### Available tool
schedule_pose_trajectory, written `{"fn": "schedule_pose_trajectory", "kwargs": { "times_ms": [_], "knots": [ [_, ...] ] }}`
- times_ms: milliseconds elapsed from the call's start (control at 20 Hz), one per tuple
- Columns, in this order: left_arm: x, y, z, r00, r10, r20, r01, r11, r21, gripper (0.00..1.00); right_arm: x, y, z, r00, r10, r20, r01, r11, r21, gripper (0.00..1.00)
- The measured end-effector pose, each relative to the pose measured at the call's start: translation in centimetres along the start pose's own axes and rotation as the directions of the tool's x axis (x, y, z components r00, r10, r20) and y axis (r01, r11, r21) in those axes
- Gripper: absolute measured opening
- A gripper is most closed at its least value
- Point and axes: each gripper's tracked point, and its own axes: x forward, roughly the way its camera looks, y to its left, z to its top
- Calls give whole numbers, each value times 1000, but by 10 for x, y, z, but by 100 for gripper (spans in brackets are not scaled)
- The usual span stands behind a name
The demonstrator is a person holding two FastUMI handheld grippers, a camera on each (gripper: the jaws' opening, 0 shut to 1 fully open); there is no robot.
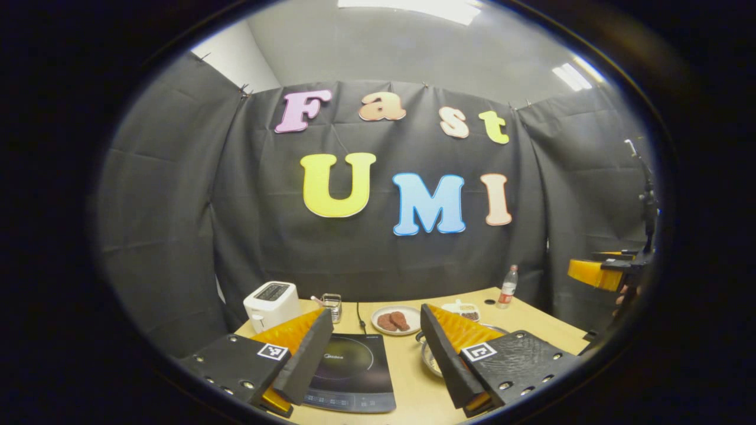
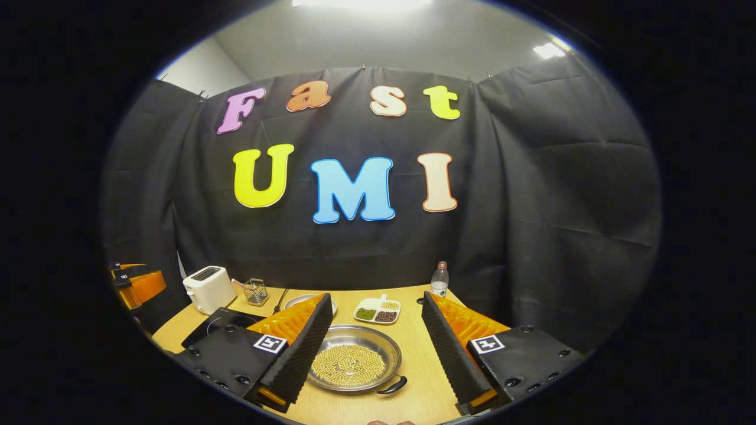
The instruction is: First push the handle of the pot to place it horizontally, then grasp the pot with both hands and set it on the induction cooktop.
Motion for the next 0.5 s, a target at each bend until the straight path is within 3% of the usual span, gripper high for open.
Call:
{"fn": "schedule_pose_trajectory", "kwargs": {
  "times_ms": [500],
  "knots": [
    [-5, 4, -9, 1000, 7, -15, -7, 1000, 5, 90, 16, 26, -15, 992, 92, -85, -93, 996, -14, 92]
  ]
}}
